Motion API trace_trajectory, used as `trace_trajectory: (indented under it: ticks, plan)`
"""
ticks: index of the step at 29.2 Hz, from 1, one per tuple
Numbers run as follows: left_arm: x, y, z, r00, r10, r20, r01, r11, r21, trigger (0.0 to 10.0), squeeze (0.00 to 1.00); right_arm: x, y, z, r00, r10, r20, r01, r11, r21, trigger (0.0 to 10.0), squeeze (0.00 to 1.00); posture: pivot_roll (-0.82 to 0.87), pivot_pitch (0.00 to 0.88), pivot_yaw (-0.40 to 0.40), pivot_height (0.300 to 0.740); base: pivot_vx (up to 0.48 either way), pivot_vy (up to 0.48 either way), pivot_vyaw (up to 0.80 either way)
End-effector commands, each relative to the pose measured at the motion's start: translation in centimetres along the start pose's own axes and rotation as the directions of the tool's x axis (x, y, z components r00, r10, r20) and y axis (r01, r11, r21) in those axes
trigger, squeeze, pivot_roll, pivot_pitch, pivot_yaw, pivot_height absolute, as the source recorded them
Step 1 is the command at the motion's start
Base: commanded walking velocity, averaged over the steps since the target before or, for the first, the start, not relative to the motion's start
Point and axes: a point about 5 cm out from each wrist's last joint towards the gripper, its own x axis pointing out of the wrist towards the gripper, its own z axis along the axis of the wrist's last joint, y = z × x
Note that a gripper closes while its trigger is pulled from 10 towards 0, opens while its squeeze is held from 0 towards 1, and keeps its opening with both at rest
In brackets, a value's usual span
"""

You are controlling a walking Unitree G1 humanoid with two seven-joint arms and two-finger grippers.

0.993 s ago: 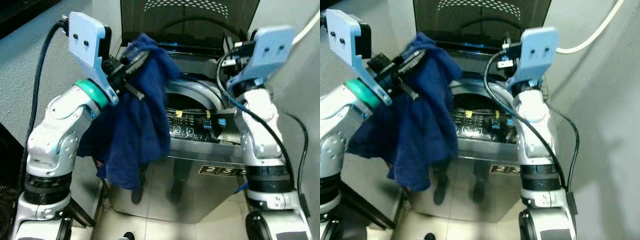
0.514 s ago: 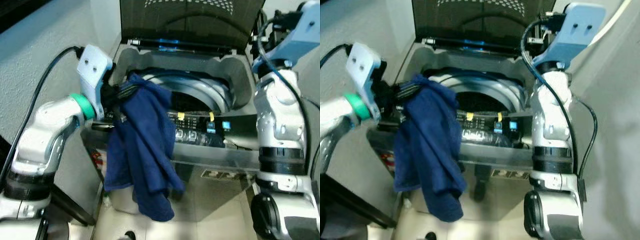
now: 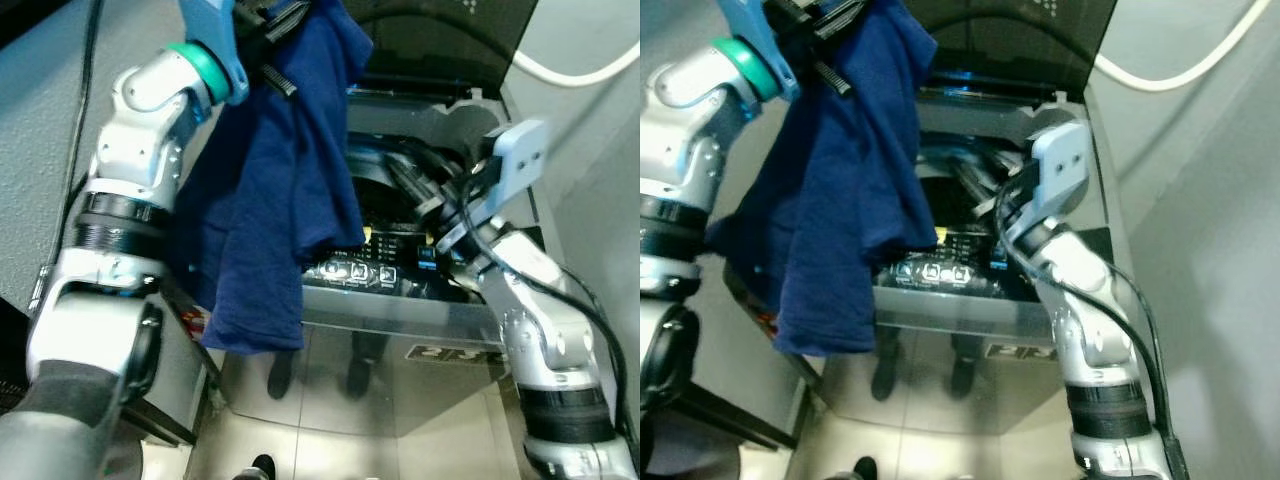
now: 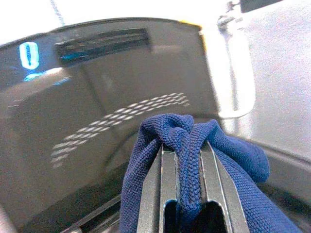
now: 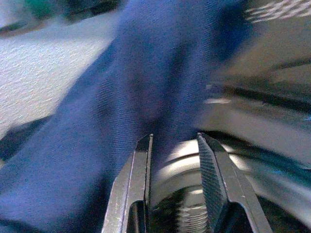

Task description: Clothes washing

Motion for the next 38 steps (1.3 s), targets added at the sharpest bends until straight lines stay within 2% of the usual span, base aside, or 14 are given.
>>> trace_trajectory:
  ticks: [1, 2, 4, 6, 8, 9, 11, 15, 16, 17, 21, 30, 35, 38]
  plan:
    - [0.7, -0.9, 0.3, 0.998, -0.057, 0.024, 0.057, 0.998, 0.002, 10.0, 0.00, 0.3, 0.8, -0.5, 1.000, 0.019, -0.017, -0.019, 1.000, -0.005, 10.0, 0.00, -0.02, 0.095, 0.048, 0.740, 0.000, 0.000, 0.00]
    - [0.7, -0.9, 0.3, 0.998, -0.057, 0.024, 0.057, 0.998, 0.002, 10.0, 0.00, 0.3, 0.8, -0.5, 1.000, 0.019, -0.017, -0.019, 1.000, -0.005, 10.0, 0.00, -0.02, 0.095, 0.048, 0.740, 0.000, 0.000, 0.00]
    - [1.1, -3.0, -0.5, 0.990, -0.130, 0.053, 0.134, 0.987, -0.084, 10.0, 0.00, 1.4, 1.1, -1.6, 0.998, -0.042, -0.052, 0.041, 0.999, -0.010, 10.0, 0.00, -0.02, 0.103, 0.049, 0.740, 0.000, 0.000, 0.00]
    - [1.1, -3.0, -0.5, 0.990, -0.130, 0.053, 0.134, 0.987, -0.084, 10.0, 0.00, 1.4, 1.1, -1.6, 0.998, -0.042, -0.052, 0.041, 0.999, -0.010, 10.0, 0.00, -0.02, 0.103, 0.049, 0.740, 0.000, 0.000, 0.00]
    - [1.2, -5.0, -1.0, 0.975, -0.190, 0.113, 0.209, 0.960, -0.188, 10.0, 0.00, 2.4, 2.1, -2.5, 0.996, -0.032, -0.087, 0.033, 0.999, 0.009, 10.0, 0.00, -0.01, 0.105, 0.050, 0.740, 0.000, 0.000, 0.00]
    - [1.2, -5.0, -1.0, 0.975, -0.190, 0.113, 0.209, 0.960, -0.188, 10.0, 0.00, 2.4, 2.1, -2.5, 0.996, -0.032, -0.087, 0.033, 0.999, 0.009, 10.0, 0.00, -0.01, 0.105, 0.050, 0.740, 0.000, 0.000, 0.00]
    - [1.4, -6.2, -0.8, 0.957, -0.230, 0.174, 0.269, 0.930, -0.251, 10.0, 0.00, 3.2, 3.4, -3.0, 0.994, 0.013, -0.105, -0.009, 0.999, 0.042, 10.0, 0.00, -0.01, 0.105, 0.050, 0.740, 0.000, 0.000, 0.00]
    - [1.4, -6.6, -0.6, 0.949, -0.246, 0.197, 0.294, 0.916, -0.272, 10.0, 0.00, 3.6, 3.8, -3.2, 0.994, 0.011, -0.109, -0.004, 0.998, 0.063, 10.0, 0.00, -0.01, 0.103, 0.051, 0.740, 0.000, 0.000, 0.00]
    - [1.3, -6.9, -0.5, 0.943, -0.257, 0.211, 0.311, 0.907, -0.285, 10.0, 0.00, 3.9, 4.0, -3.1, 0.995, 0.000, -0.100, 0.009, 0.996, 0.091, 7.4, 0.00, -0.01, 0.103, 0.052, 0.740, 0.000, 0.000, 0.00]
    - [1.0, -7.3, -0.6, 0.940, -0.266, 0.216, 0.321, 0.902, -0.289, 10.0, 0.00, 4.1, 4.0, -3.0, 0.996, -0.023, -0.085, 0.033, 0.991, 0.126, 0.0, 0.00, -0.01, 0.103, 0.052, 0.740, 0.000, 0.000, 0.00]
    - [-0.1, -7.6, -1.0, 0.945, -0.253, 0.208, 0.307, 0.904, -0.297, 10.0, 0.00, 3.7, 2.7, -2.0, 0.994, -0.110, -0.022, 0.112, 0.970, 0.216, 0.0, 0.00, -0.01, 0.102, 0.052, 0.740, 0.000, 0.000, 0.00]
    - [-1.9, -7.3, -1.6, 0.970, -0.182, 0.159, 0.223, 0.928, -0.300, 10.0, 0.00, 3.2, 0.5, -0.9, 0.966, -0.256, 0.028, 0.241, 0.936, 0.255, 0.0, 0.00, -0.01, 0.095, 0.057, 0.740, 0.000, 0.000, 0.00]
    - [-3.0, -6.6, -1.5, 0.985, -0.112, 0.129, 0.144, 0.951, -0.273, 10.0, 0.00, 2.5, -1.0, -0.6, 0.939, -0.341, 0.029, 0.327, 0.919, 0.222, 0.0, 0.00, 0.00, 0.090, 0.056, 0.740, 0.000, 0.000, 0.00]
    - [-4.5, -4.5, -0.7, 0.995, -0.005, 0.101, 0.025, 0.980, -0.199, 10.0, 0.00, 1.0, -3.4, -0.1, 0.893, -0.449, 0.034, 0.441, 0.887, 0.136, 0.0, 0.00, 0.00, 0.087, 0.054, 0.740, 0.000, 0.000, 0.00]
